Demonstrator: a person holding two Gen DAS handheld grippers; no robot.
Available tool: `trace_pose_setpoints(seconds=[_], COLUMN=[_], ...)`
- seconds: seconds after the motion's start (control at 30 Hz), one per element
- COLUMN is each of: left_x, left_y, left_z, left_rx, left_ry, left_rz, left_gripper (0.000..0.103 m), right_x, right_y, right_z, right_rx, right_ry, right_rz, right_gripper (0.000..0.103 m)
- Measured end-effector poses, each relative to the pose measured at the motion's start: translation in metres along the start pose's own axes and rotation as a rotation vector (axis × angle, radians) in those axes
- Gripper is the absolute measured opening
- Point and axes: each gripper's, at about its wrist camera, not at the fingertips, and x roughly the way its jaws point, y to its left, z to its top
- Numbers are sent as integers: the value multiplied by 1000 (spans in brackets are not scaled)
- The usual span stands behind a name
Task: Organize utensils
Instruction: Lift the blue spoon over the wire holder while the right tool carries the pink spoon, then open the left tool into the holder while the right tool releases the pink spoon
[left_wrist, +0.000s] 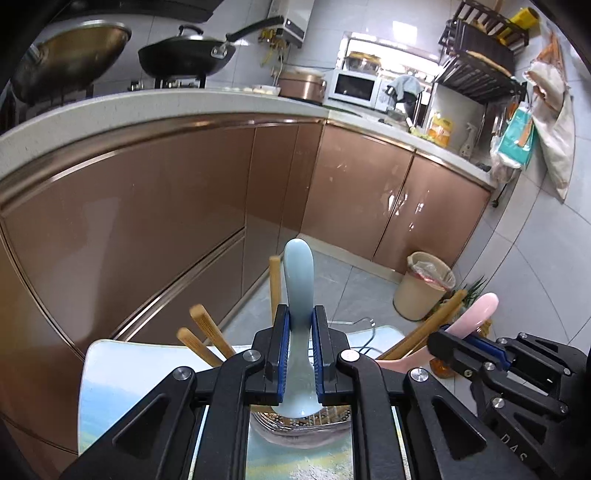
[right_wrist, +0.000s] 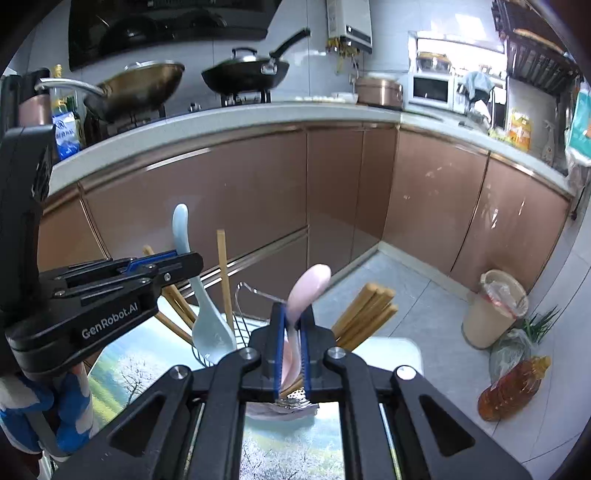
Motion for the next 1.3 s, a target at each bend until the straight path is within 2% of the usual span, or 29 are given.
trace_pose_setpoints(seconds=[0.23,0.53,0.57,0.63,0.67,0.7,0.9,1.2,1.3], left_x=[18,14,12,7,2,-4,-32,-92,-116], left_y=[-1,-1,-1,-1,0,-1,-6,-3,-3], left_z=[-14,-22,-21,-20,-20,-19,-16,-20,-24], left_rx=[11,13,13,13,15,15,30,25,26], left_ry=[27,32,30,21,13,1,-32,-85,-109], left_rz=[-4,20,20,15,15,16,21,49,64], left_gripper=[12,12,14,24,36,43,47,50,59], right_x=[27,29,27,23,20,18,-1,-50,-73], right_y=[-2,-5,-5,-5,-5,-4,-3,7,12], right_z=[-21,-32,-32,-31,-31,-31,-26,-22,-22], right_rx=[15,49,52,57,60,62,66,79,79], right_ry=[51,83,84,83,82,81,68,13,-15], right_rz=[27,44,45,44,45,43,25,3,0], right_gripper=[7,10,10,10,10,10,20,21,21])
